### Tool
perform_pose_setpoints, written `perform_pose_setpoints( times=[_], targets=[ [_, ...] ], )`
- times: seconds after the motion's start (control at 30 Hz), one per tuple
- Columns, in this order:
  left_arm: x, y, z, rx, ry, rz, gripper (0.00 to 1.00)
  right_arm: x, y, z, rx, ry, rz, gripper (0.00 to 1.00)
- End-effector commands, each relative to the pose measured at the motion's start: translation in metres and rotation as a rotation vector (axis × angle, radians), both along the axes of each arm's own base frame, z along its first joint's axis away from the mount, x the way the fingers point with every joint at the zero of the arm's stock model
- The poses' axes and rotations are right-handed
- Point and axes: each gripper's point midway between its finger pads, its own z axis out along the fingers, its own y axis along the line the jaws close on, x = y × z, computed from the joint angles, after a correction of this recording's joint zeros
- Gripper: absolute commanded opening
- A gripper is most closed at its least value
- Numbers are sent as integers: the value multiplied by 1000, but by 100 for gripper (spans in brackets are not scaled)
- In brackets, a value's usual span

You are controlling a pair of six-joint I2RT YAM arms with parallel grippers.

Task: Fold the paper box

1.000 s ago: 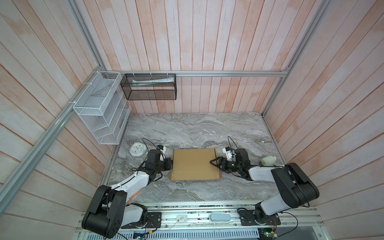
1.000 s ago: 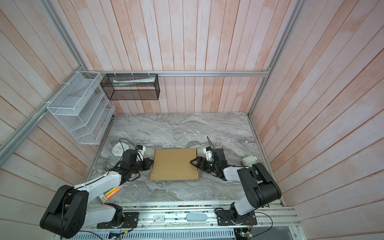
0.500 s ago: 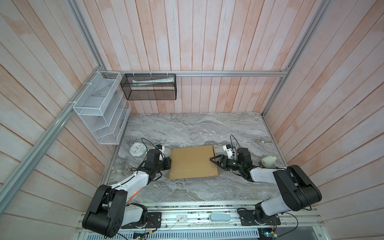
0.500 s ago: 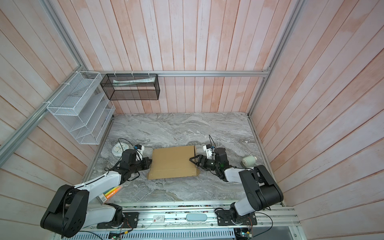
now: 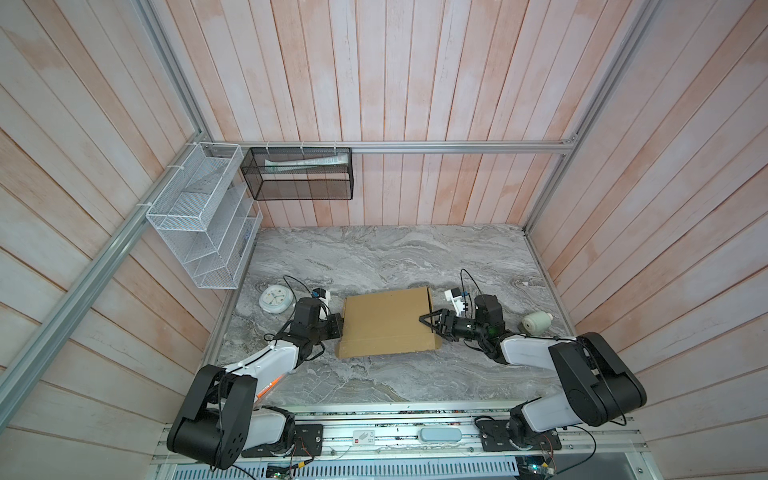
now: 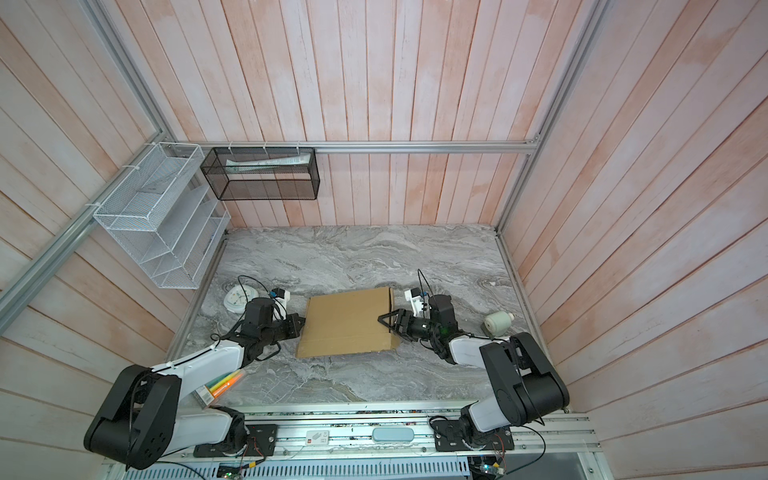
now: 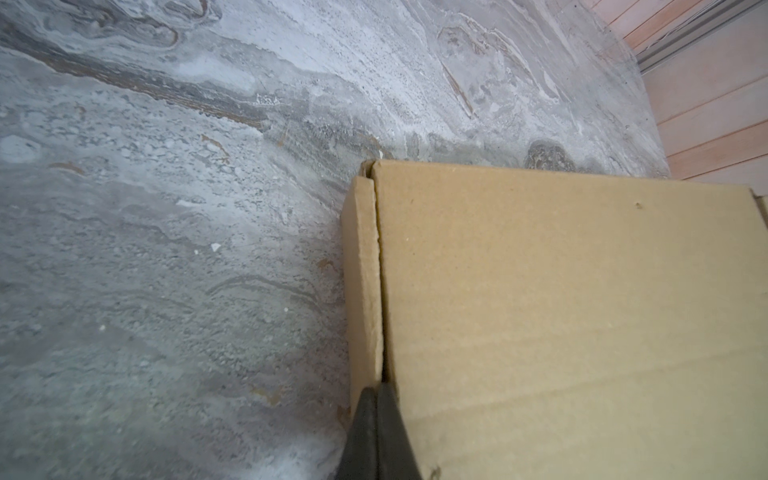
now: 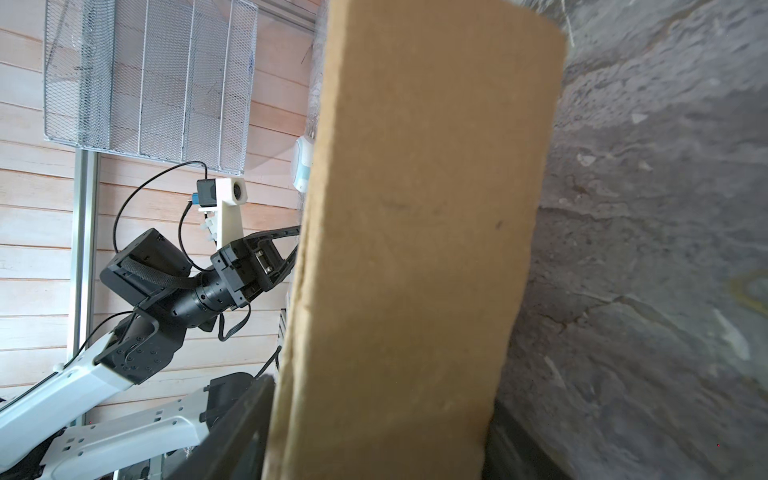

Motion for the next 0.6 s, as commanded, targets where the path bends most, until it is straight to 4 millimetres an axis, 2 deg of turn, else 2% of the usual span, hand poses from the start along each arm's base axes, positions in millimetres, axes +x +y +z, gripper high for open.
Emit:
perform_pose_setpoints(
  times=[0.0, 0.57],
  targets=[
    [-2, -6, -3, 6, 12, -41, 0, -4, 7, 12, 33, -21, 40, 71],
    [8, -18, -2, -27, -7, -80, 0, 0, 23, 12, 38, -30, 84, 72]
  ],
)
